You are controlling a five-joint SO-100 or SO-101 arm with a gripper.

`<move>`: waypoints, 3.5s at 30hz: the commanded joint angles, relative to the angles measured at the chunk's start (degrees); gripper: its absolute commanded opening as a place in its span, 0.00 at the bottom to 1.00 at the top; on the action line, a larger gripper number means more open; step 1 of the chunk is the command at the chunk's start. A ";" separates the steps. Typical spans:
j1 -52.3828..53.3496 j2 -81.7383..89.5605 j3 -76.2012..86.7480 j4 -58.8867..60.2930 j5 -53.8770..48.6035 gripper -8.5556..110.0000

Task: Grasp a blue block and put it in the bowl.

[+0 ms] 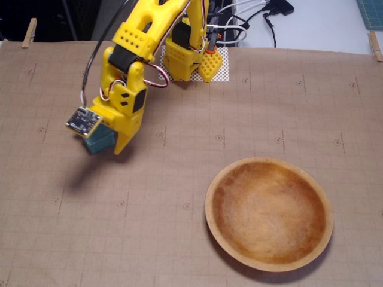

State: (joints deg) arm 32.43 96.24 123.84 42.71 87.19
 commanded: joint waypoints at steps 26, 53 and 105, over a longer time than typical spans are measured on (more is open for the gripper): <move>-1.76 -3.43 3.60 -7.91 12.30 0.44; -0.26 -3.52 1.49 -8.09 23.82 0.44; 2.90 -3.25 0.35 -7.29 22.94 0.22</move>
State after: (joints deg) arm 35.51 91.93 126.74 35.42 110.92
